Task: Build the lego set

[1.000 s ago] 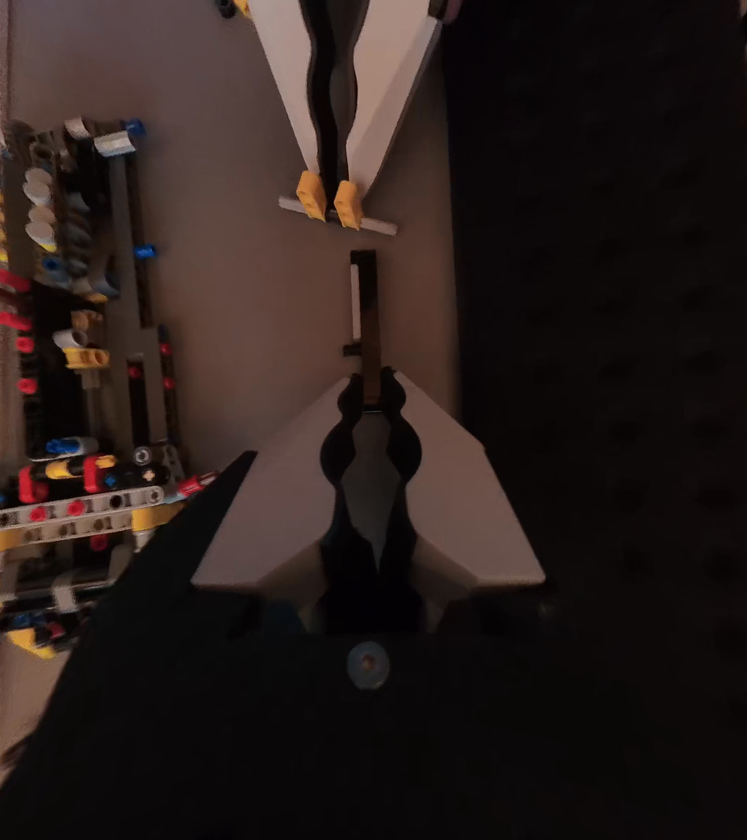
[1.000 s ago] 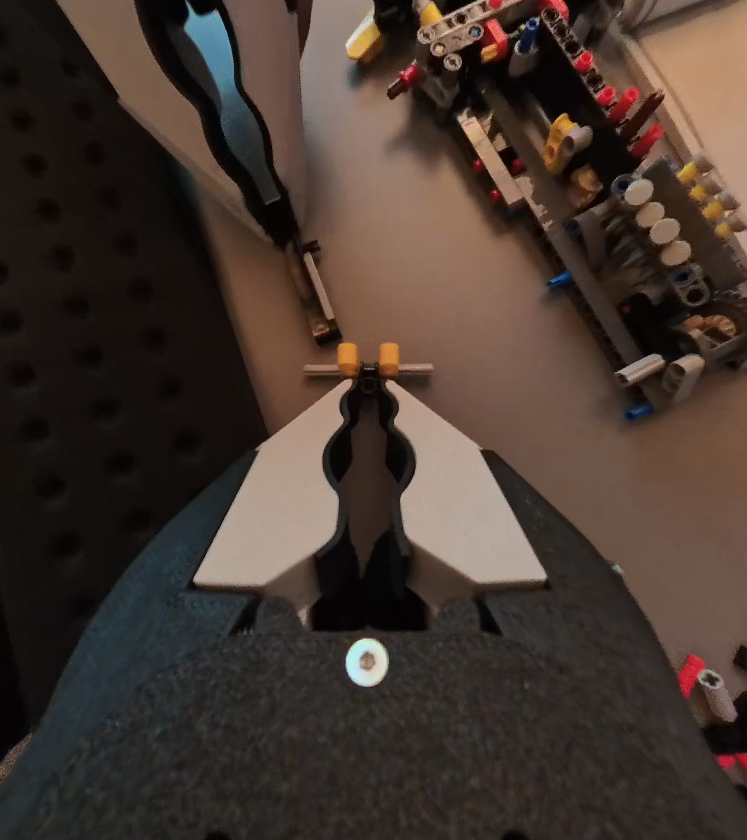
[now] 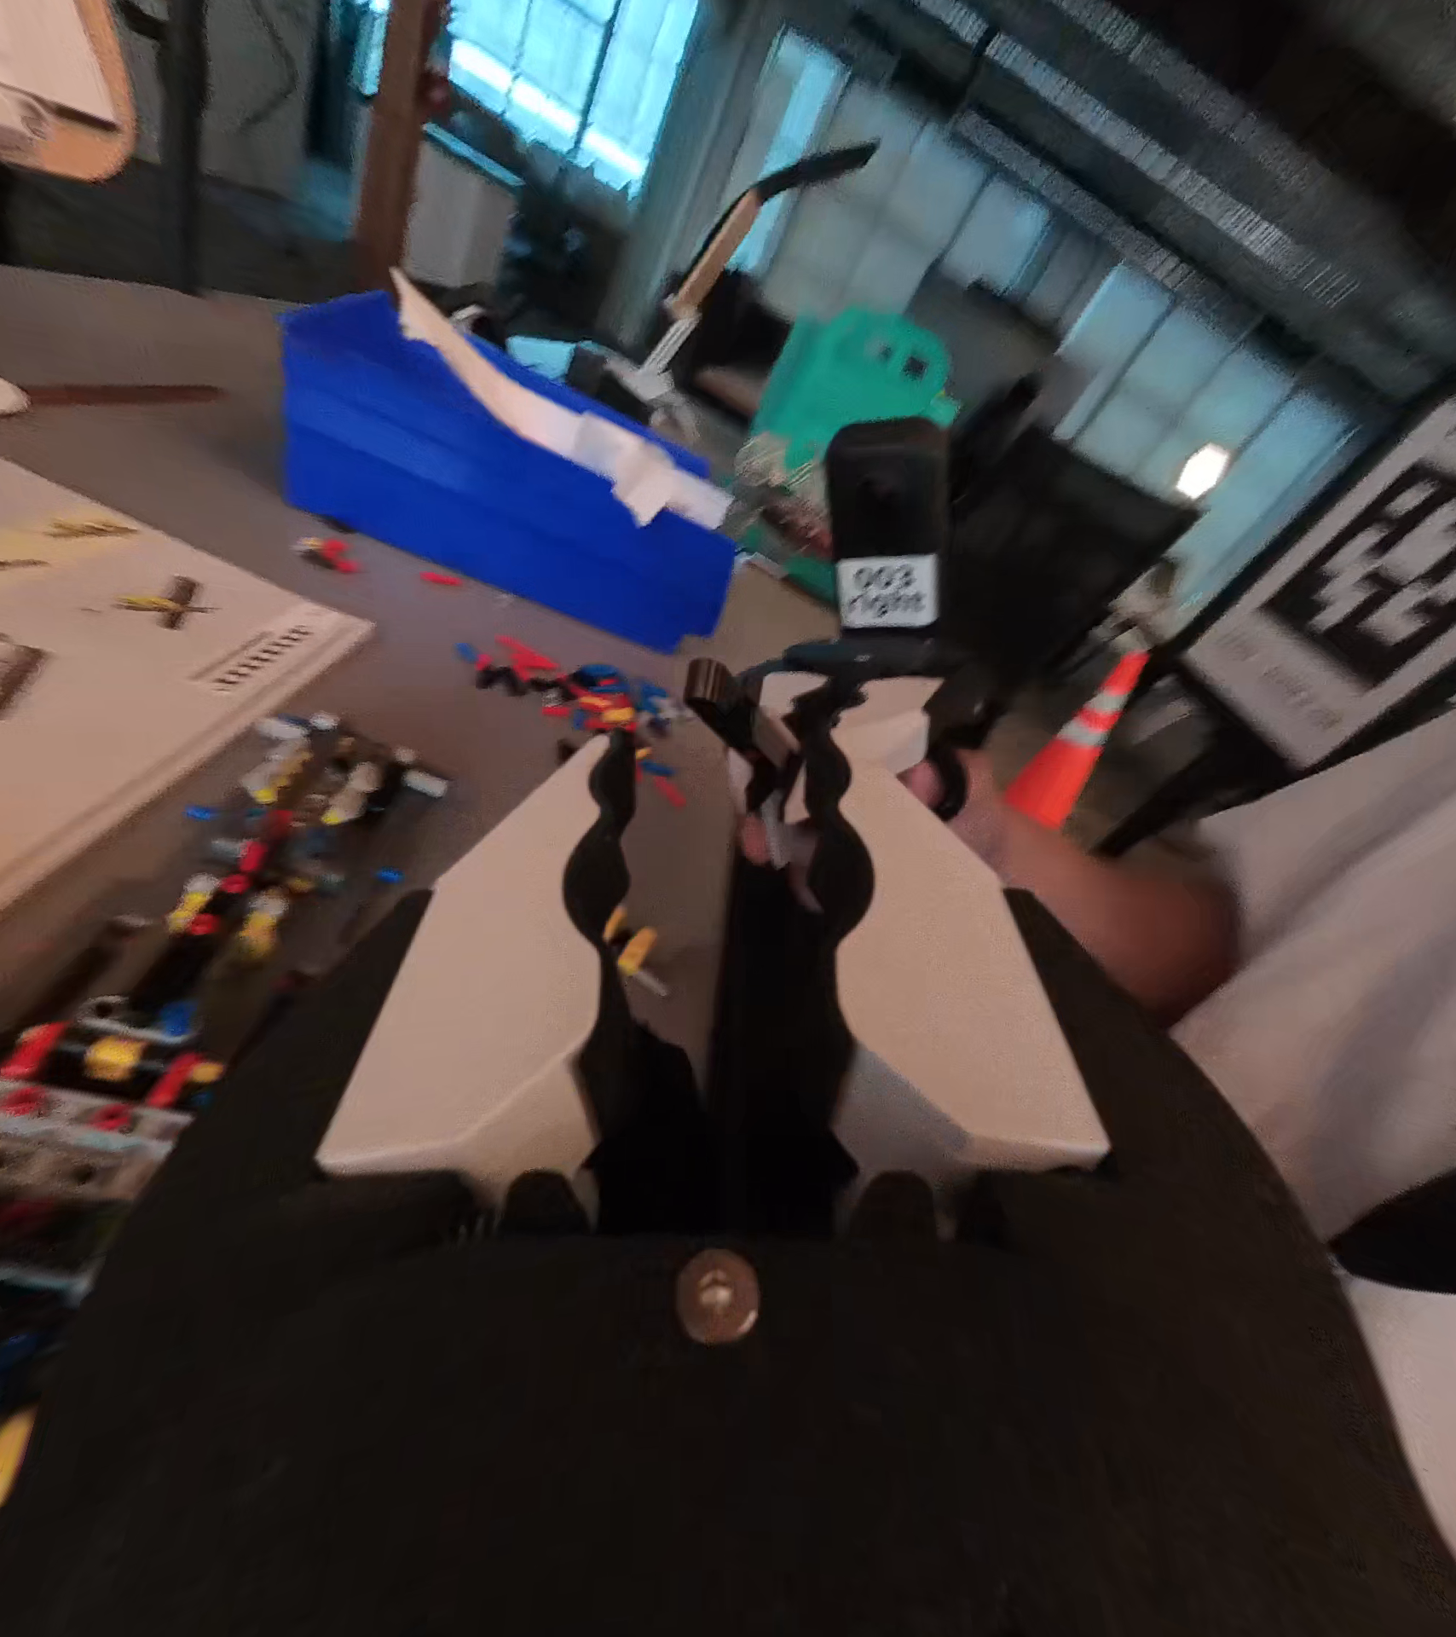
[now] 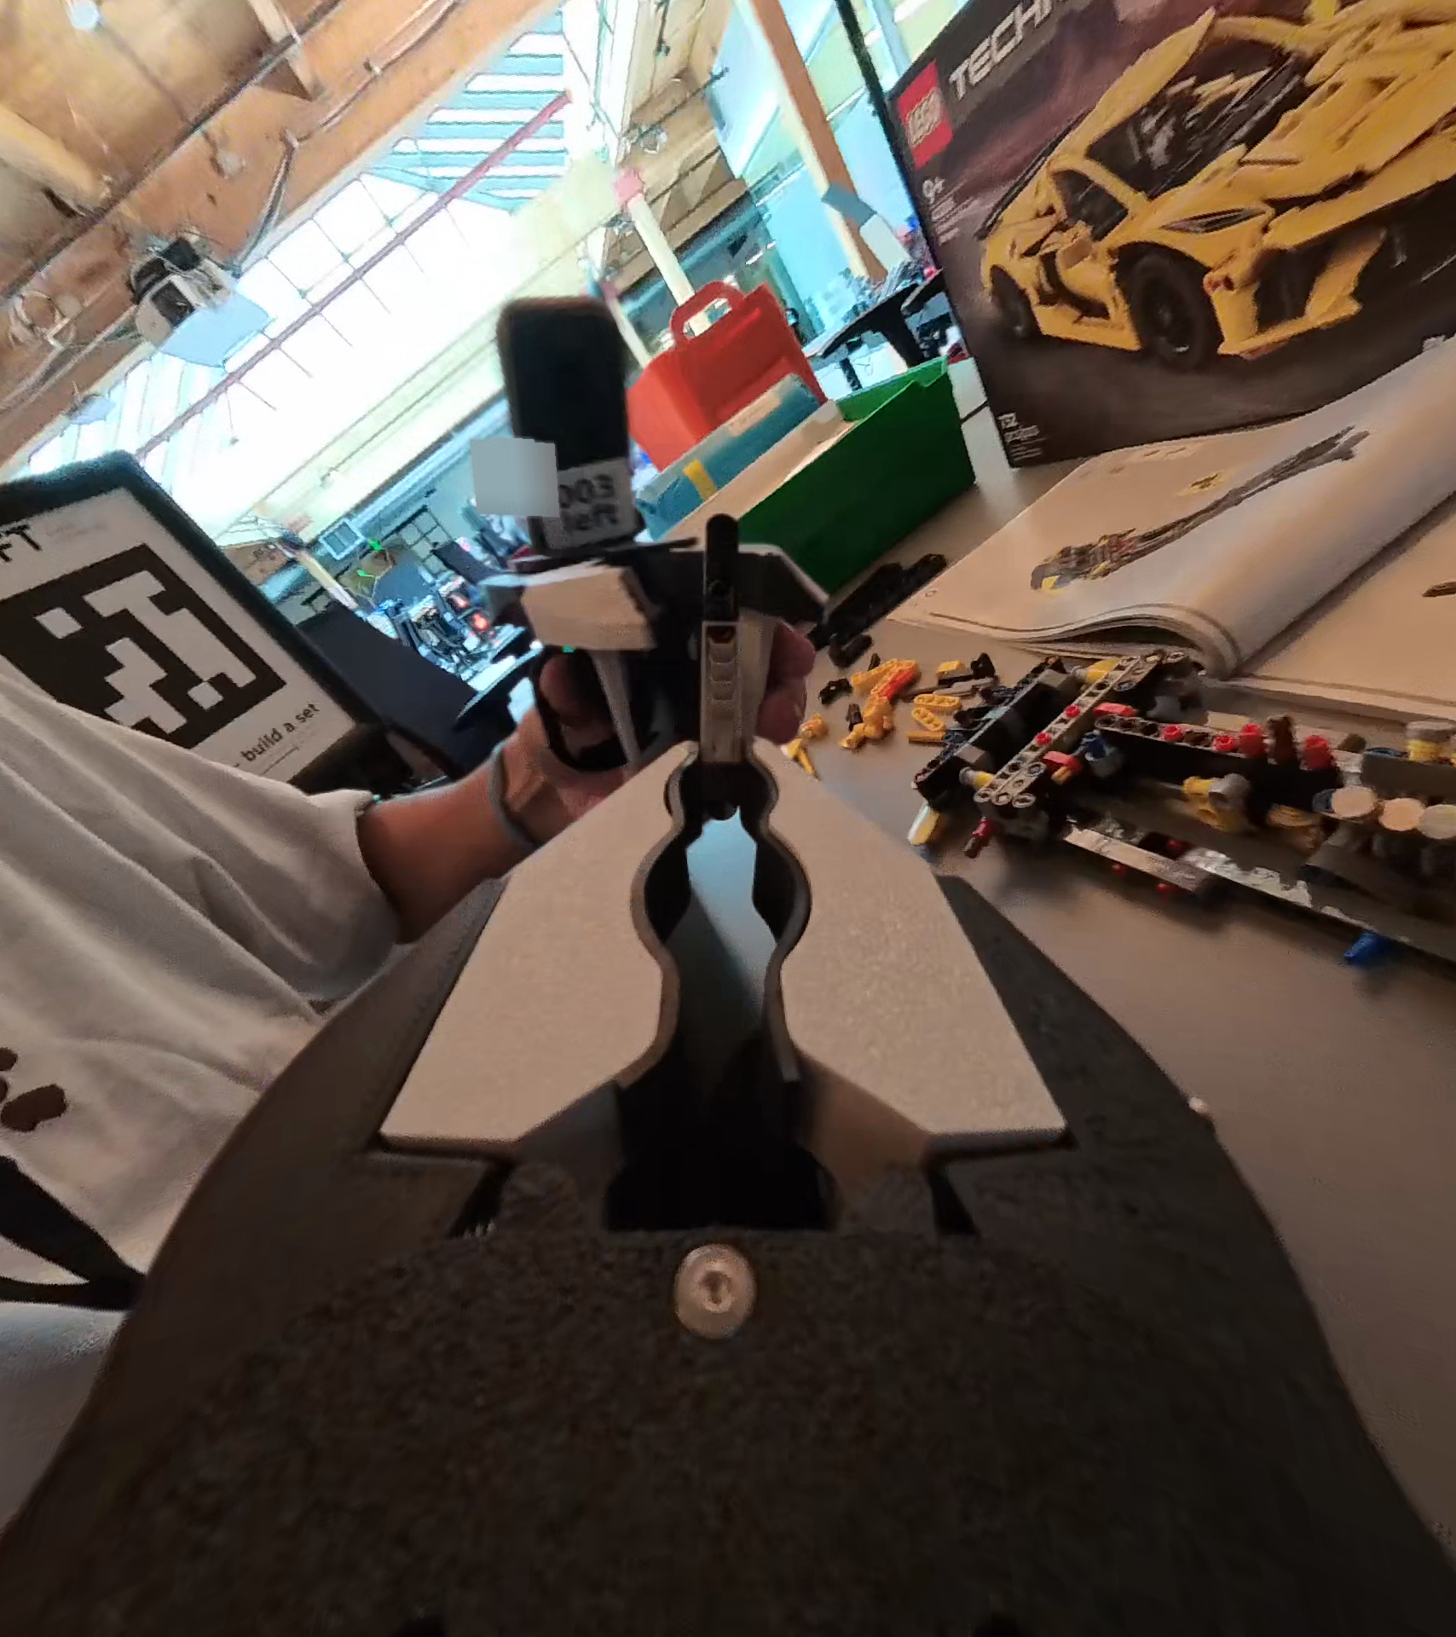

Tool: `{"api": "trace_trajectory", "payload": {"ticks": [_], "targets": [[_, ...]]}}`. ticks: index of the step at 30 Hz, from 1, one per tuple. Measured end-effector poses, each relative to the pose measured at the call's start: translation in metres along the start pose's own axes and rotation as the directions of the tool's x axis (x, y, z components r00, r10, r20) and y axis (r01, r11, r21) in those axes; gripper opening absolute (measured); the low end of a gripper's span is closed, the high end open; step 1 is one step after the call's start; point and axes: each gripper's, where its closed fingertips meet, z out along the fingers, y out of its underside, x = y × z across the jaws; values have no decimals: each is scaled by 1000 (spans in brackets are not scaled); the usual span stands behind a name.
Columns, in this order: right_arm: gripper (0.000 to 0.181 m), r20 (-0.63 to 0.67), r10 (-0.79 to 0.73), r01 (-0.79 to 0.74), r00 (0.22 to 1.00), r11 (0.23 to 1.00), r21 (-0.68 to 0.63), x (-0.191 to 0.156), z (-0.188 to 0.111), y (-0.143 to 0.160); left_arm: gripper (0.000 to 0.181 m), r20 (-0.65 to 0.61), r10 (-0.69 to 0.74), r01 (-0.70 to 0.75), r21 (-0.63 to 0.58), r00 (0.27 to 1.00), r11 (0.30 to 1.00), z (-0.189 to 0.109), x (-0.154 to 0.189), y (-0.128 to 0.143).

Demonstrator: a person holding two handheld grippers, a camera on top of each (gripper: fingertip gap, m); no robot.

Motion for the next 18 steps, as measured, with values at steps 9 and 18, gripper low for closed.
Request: {"api": "trace_trajectory", "payload": {"ticks": [9, 18], "targets": [[6, 9, 40, -39, 999, 998, -50, 4, 10, 12, 8, -90, -30, 29, -12, 995, 1000, 0, 0, 14], [6, 53, 54, -46, 997, 990, -136, 3, 15, 23, 6, -156, -78, 76, -19, 985, 997, -7, 1, 21]]}}
